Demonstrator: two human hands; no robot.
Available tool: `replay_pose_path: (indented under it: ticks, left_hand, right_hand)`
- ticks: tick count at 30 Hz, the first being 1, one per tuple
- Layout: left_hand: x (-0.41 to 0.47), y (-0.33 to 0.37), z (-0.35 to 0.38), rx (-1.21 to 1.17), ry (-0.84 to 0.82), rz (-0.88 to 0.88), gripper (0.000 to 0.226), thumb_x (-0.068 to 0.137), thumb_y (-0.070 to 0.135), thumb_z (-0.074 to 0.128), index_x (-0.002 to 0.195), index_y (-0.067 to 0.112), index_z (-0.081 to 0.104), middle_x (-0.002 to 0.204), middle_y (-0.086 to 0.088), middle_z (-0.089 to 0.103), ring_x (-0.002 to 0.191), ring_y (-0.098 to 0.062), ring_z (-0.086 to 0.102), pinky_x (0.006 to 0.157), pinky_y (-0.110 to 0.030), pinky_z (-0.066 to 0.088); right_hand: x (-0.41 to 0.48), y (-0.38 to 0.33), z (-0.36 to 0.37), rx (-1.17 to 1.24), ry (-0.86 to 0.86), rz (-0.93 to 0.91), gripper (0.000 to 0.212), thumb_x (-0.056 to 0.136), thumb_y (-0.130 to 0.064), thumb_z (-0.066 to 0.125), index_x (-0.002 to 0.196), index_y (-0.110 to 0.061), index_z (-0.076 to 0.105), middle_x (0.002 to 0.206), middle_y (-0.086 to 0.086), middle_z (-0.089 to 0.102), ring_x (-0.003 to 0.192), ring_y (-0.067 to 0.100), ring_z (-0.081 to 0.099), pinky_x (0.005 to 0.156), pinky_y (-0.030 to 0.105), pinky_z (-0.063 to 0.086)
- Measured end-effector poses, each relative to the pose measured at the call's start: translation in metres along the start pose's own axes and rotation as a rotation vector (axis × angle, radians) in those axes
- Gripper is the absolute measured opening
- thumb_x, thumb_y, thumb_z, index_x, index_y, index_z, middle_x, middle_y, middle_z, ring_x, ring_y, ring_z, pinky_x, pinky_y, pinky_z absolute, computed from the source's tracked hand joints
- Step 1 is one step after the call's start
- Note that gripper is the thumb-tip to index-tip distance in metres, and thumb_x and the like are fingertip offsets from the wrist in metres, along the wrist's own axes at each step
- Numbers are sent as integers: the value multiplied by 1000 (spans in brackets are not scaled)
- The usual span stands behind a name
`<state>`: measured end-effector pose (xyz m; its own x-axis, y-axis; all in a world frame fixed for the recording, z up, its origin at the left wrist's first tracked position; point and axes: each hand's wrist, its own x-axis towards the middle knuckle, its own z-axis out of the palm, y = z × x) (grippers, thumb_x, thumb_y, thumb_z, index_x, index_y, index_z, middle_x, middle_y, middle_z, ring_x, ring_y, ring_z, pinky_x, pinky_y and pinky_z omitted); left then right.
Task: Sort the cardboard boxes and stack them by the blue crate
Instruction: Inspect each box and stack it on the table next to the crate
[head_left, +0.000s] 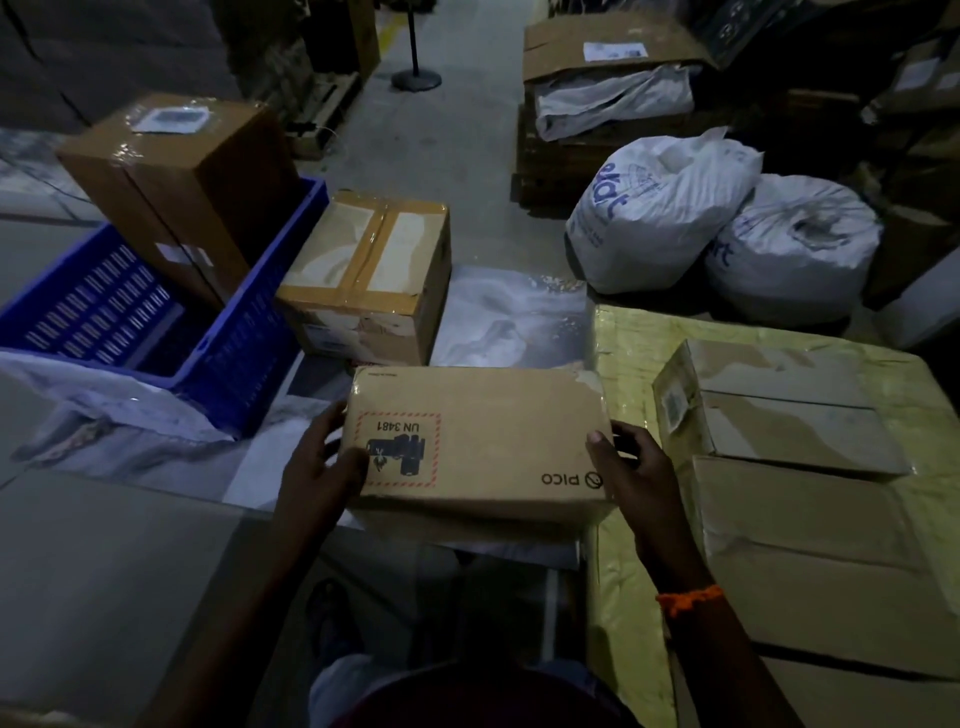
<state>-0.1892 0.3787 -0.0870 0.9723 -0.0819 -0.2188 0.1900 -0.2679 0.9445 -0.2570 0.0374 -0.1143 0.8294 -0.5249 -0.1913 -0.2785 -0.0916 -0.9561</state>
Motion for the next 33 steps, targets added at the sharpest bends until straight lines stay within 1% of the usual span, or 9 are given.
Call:
replay_pose_path:
  ticks: [4, 7, 12, 16, 19, 22, 25, 30, 33]
  left_hand:
    - [28, 16, 7, 90, -65, -41, 43, 100, 27, 61, 142, 30, 49, 120, 5, 69, 106, -15, 70, 72, -28, 59]
    - [35, 32, 19, 21, -75, -74, 26, 100, 29, 61, 126, 26, 59, 109, 4, 73, 95, -9, 73, 60, -20, 56]
    - [51, 50, 23, -6, -25, -19, 48, 88, 52, 70, 129, 28, 60, 119, 5, 72, 108, -13, 70, 86, -43, 60]
    - [40, 48, 23, -127, -31, 8, 41, 95, 52, 63, 129, 27, 63, 125, 6, 69, 112, -8, 66, 87, -36, 57]
    - [25, 37, 25, -191, -32, -16, 41, 95, 55, 61, 129, 34, 60, 134, 4, 63, 121, -11, 61, 85, -32, 53]
    - [14, 26, 27, -211, 18, -61, 45, 97, 51, 56, 136, 27, 60, 135, 2, 62, 123, -12, 59, 85, -29, 53]
    - [5, 14, 24, -198, 24, -113, 47, 99, 50, 51, 137, 23, 60, 132, 0, 63, 122, -17, 60, 89, -33, 54]
    - [-10, -4, 21, -199, 9, -219, 46, 93, 56, 50, 123, 27, 67, 119, 4, 70, 113, -16, 65, 84, -33, 55]
    - [-21, -13, 22, -164, 24, -237, 44, 96, 53, 50, 121, 22, 69, 115, 1, 72, 109, -18, 68, 81, -32, 56]
  right_hand:
    - [16, -18, 7, -72, -91, 7, 70, 73, -73, 68, 128, -30, 67, 116, -10, 74, 107, 17, 71, 91, 50, 61]
    - [26, -31, 15, -158, -110, -47, 60, 77, -77, 63, 120, -35, 69, 108, -13, 76, 101, 12, 72, 94, 47, 58]
    - [49, -57, 11, -148, 34, -115, 44, 93, -57, 67, 121, -24, 65, 113, -5, 71, 108, 18, 67, 88, 34, 51]
    - [50, -57, 1, -37, 74, -80, 65, 83, -77, 61, 117, -22, 65, 115, -3, 73, 106, 15, 70, 93, 46, 58]
    - [37, -39, -2, 25, 89, -22, 64, 77, -83, 60, 107, -26, 66, 109, -2, 75, 103, 17, 71, 93, 54, 58]
    - [21, -16, -7, 88, 118, 25, 50, 85, -75, 60, 100, -28, 68, 106, -1, 76, 104, 24, 71, 94, 57, 56]
    - [7, -1, -13, 139, 108, 62, 27, 102, -51, 58, 98, -26, 70, 101, 2, 77, 104, 29, 71, 86, 49, 56]
    - [-11, 18, -22, 109, 42, 132, 30, 106, -44, 51, 113, -22, 71, 105, 2, 76, 99, 20, 73, 76, 33, 55]
    - [-24, 27, -23, 96, 3, 165, 27, 106, -43, 50, 105, -29, 72, 98, -3, 78, 94, 13, 74, 74, 29, 55]
